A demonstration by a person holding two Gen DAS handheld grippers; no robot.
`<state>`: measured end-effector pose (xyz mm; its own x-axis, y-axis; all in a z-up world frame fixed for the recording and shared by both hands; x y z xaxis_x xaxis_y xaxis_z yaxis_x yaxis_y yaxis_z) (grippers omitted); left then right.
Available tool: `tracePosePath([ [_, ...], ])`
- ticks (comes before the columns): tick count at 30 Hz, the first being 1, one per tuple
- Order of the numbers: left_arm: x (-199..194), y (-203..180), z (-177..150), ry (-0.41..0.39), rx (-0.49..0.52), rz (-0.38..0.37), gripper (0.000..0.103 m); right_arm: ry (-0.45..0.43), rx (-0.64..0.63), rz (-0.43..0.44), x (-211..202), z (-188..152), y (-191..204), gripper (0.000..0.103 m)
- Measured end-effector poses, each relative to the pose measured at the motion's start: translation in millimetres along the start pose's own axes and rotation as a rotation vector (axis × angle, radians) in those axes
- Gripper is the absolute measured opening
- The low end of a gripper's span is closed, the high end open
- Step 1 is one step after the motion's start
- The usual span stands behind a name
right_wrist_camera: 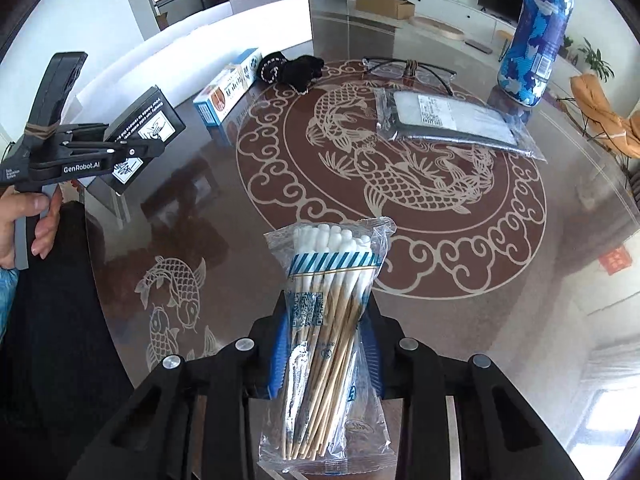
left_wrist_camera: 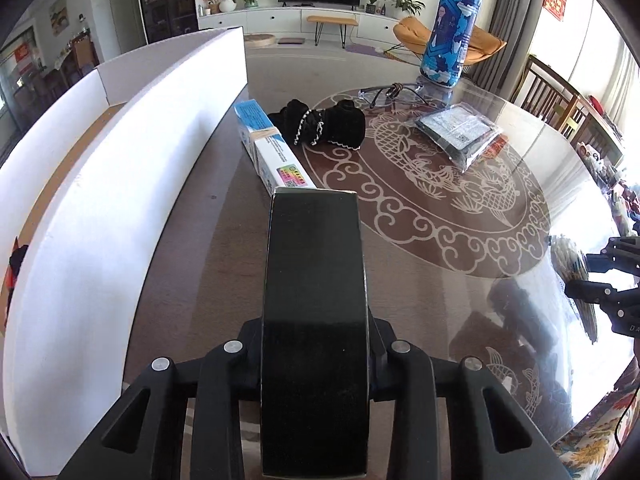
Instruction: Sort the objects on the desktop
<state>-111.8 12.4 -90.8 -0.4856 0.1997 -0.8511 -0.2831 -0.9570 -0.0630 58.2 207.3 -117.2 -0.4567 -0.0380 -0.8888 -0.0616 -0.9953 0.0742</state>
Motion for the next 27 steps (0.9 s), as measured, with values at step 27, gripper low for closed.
tracePosePath([
  [27, -94, 302, 112, -0.116, -0.376, 0.216, 0.034, -0.354, -0.197, 0.305, 23, 421, 233, 0.033],
])
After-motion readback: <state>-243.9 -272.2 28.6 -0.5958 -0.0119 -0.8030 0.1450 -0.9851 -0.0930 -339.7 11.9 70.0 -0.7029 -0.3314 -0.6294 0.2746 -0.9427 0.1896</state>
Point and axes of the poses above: each gripper's, at about its wrist camera, not at the fingertips, and x roughly the way its jaws point, y to its left, z to its top, the point moved 10 cm from there along x, roughly the way its jaws point, and after that the axes turned 1 degree about z, right-handed, at the moved point
